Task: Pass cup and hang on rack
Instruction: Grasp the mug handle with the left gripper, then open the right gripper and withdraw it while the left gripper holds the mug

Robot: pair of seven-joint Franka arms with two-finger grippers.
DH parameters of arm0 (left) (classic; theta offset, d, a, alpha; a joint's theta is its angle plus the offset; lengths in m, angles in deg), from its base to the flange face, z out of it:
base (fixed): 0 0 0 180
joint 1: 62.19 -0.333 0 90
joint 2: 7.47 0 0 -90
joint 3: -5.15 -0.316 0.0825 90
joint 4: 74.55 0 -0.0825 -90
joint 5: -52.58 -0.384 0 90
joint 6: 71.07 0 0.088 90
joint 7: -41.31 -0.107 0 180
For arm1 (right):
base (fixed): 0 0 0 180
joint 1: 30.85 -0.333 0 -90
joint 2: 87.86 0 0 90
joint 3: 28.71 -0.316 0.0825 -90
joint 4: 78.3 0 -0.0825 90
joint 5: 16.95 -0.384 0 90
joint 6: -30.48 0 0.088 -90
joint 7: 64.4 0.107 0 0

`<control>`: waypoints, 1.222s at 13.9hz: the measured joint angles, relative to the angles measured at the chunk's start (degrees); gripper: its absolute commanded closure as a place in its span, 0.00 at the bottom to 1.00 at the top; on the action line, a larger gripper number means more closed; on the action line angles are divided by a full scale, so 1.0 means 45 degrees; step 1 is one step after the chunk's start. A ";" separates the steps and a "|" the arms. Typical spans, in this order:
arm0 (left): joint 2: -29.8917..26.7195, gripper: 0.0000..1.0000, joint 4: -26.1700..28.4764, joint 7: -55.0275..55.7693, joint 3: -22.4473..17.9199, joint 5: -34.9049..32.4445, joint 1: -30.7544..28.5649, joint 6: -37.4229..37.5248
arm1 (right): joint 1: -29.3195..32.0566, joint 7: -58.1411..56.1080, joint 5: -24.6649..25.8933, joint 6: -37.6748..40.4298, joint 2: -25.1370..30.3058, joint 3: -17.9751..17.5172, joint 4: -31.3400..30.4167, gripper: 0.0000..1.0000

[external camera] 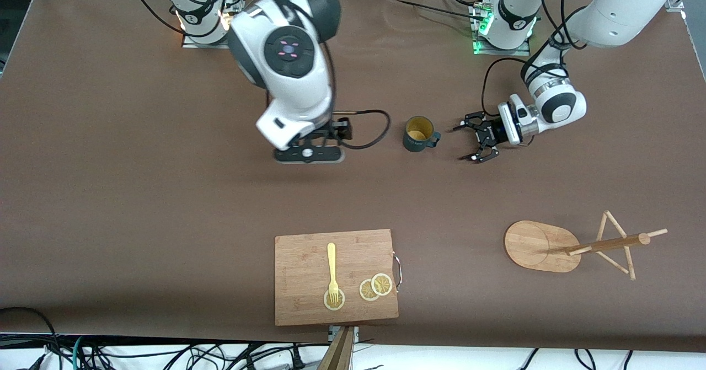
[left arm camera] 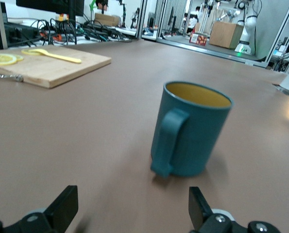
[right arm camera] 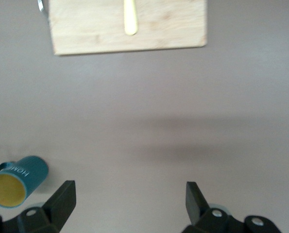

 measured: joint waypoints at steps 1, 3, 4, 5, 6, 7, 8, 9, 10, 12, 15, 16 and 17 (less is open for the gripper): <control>0.0131 0.00 -0.0160 0.0000 0.0248 0.0295 0.0094 0.0001 | 0.0224 -0.0194 0.0000 0.0314 0.0183 0.0115 0.0000 0.00; 0.0331 0.00 -0.0300 0.0000 0.0684 0.0846 0.0286 0.0000 | 0.0585 -0.1044 0.0002 0.1079 0.0412 0.0493 -0.0002 0.00; 0.0385 0.00 -0.0317 0.0000 0.0840 0.1002 0.0378 0.0000 | 0.0712 -0.1514 0.0004 0.1453 0.0484 0.0808 -0.0001 0.00; 0.0435 0.00 -0.0321 0.0000 0.0952 0.1065 0.0454 0.0000 | 0.0792 -0.1846 0.0004 0.1747 0.0563 0.1227 -0.0001 0.00; 0.0510 0.00 -0.0321 0.0000 0.1021 0.1067 0.0523 0.0000 | 0.0845 -0.2076 0.0004 0.1980 0.0662 0.1729 0.0000 0.00; 0.0613 0.00 -0.0322 0.0000 0.1038 0.1067 0.0607 0.0000 | 0.0884 -0.2210 0.0004 0.2165 0.0756 0.2209 -0.0002 0.00; 0.0727 0.08 -0.0322 0.0000 0.1044 0.1067 0.0684 0.0000 | 0.0919 -0.2423 0.0005 0.2302 0.0842 0.2635 -0.0001 0.00; 0.0820 0.63 -0.0324 0.0000 0.1063 0.1067 0.0751 0.0000 | 0.0950 -0.2759 0.0017 0.2373 0.0936 0.2949 -0.0002 0.00; 0.0890 0.96 -0.0324 0.0000 0.1093 0.1067 0.0793 0.0000 | 0.0962 -0.3201 0.0062 0.2441 0.1025 0.3171 -0.0002 0.00; 0.0992 1.00 -0.0325 -0.0093 0.1134 0.1067 0.0830 0.0000 | 0.0951 -0.4030 0.0191 0.2736 0.1142 0.3637 -0.0001 0.00; 0.0994 1.00 -0.0357 -0.0256 0.1135 0.1067 0.0831 0.0000 | 0.0951 -0.5546 0.0233 0.2863 0.1202 0.4684 -0.0002 0.00; 0.0988 1.00 -0.0391 -0.0258 0.1135 0.1068 0.0831 0.0001 | 0.0952 -0.6107 0.0232 0.2948 0.1243 0.5162 -0.0002 0.00; 0.0973 1.00 -0.0433 -0.0259 0.1130 0.1073 0.0828 0.0000 | 0.0970 -0.6713 0.0228 0.3104 0.1292 0.5672 -0.0003 0.00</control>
